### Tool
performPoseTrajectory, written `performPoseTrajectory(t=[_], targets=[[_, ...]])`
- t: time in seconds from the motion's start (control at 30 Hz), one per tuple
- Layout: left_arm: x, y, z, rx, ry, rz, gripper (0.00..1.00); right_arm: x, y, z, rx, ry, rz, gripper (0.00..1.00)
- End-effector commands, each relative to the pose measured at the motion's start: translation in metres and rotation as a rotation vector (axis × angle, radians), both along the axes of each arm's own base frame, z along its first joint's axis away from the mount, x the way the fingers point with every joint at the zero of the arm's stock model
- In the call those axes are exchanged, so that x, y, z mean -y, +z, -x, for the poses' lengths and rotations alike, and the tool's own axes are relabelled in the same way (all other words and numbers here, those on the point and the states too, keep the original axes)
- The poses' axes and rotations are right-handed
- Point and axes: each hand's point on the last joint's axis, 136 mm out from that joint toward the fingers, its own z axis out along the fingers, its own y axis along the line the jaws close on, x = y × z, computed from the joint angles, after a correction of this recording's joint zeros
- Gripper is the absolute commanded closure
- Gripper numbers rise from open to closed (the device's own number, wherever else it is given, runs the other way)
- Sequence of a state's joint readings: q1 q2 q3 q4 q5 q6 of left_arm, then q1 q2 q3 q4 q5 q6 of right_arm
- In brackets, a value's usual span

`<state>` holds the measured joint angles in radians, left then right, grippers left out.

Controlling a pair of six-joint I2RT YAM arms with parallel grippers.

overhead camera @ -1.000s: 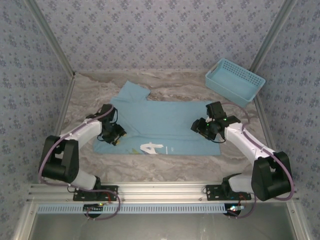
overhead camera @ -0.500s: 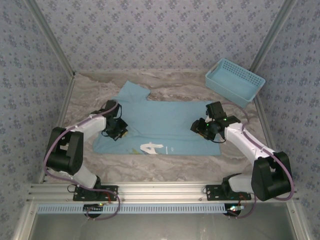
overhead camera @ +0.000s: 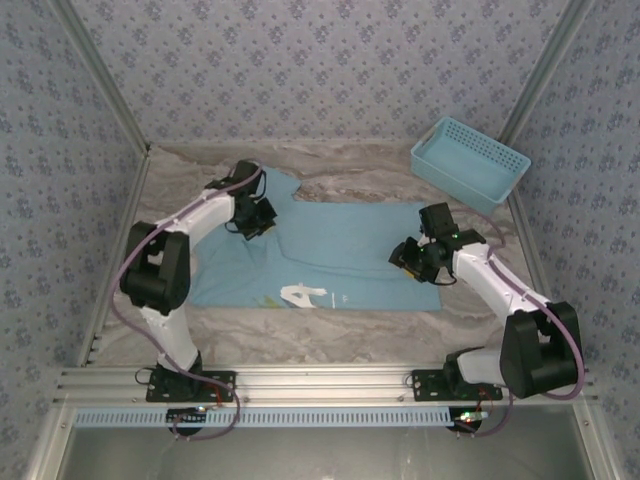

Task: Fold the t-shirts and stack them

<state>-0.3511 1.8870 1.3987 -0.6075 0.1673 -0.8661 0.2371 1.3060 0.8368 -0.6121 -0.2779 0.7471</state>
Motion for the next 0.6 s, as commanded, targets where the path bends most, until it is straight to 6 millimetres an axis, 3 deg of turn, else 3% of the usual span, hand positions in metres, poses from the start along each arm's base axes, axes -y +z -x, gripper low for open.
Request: performPoseTrajectory(t=[0.0, 0.1, 0.27, 0.33, 0.43, 0.57], targets=[[0.015, -0.005, -0.004, -0.035, -0.143, -0.040, 1.00, 0.002, 0.000, 0.006, -0.046, -0.007, -0.004, 0.56], [0.029, -0.014, -0.010, -0.055, -0.261, -0.064, 1.00, 0.002, -0.003, 0.009, -0.065, -0.007, -0.015, 0.56], [0.038, -0.033, -0.001, -0.166, -0.409, -0.075, 1.00, 0.002, -0.007, 0.012, -0.085, -0.007, -0.023, 0.55], [0.035, -0.032, 0.002, -0.181, -0.448, -0.112, 0.84, 0.002, -0.008, 0.011, -0.087, -0.009, -0.019, 0.55], [0.022, -0.012, -0.002, -0.113, -0.450, -0.233, 0.58, 0.004, -0.007, 0.011, -0.080, -0.010, -0.007, 0.55], [0.004, 0.030, 0.001, 0.002, -0.367, -0.321, 0.54, 0.010, -0.007, 0.011, -0.053, -0.021, 0.031, 0.55]])
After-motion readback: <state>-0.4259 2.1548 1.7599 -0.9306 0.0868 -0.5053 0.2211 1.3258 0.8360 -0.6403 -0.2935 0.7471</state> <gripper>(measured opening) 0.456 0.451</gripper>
